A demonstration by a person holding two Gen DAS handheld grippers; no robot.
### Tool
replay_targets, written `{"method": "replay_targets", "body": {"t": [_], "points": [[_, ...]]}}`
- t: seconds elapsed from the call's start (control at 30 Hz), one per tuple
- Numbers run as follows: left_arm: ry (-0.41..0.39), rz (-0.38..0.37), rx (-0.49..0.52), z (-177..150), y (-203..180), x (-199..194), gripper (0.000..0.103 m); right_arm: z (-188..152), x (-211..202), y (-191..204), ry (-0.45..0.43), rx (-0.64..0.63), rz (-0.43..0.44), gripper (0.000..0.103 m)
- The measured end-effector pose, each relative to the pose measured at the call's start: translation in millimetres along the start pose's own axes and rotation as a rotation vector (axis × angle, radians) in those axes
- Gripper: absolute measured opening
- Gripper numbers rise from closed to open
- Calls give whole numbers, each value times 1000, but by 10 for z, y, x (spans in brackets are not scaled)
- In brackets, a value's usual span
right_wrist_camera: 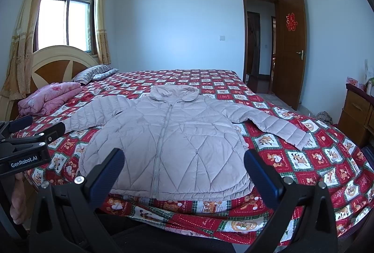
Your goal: Fold large clothes
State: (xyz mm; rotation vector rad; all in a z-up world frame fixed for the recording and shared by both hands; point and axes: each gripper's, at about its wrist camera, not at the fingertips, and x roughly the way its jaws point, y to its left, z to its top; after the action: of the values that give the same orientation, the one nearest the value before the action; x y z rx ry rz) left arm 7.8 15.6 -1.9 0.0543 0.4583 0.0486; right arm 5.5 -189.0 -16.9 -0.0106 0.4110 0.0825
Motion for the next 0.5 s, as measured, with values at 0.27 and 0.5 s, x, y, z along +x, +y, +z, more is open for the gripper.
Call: {"method": "replay_targets", "body": {"t": [0.27,0.5], "points": [[12,2,-2,-2,23,65,102,-83,43,38,8,0,3,103],[12,39,26,-21,19,380,102,-154,365,-131,66,43,27,103]]}}
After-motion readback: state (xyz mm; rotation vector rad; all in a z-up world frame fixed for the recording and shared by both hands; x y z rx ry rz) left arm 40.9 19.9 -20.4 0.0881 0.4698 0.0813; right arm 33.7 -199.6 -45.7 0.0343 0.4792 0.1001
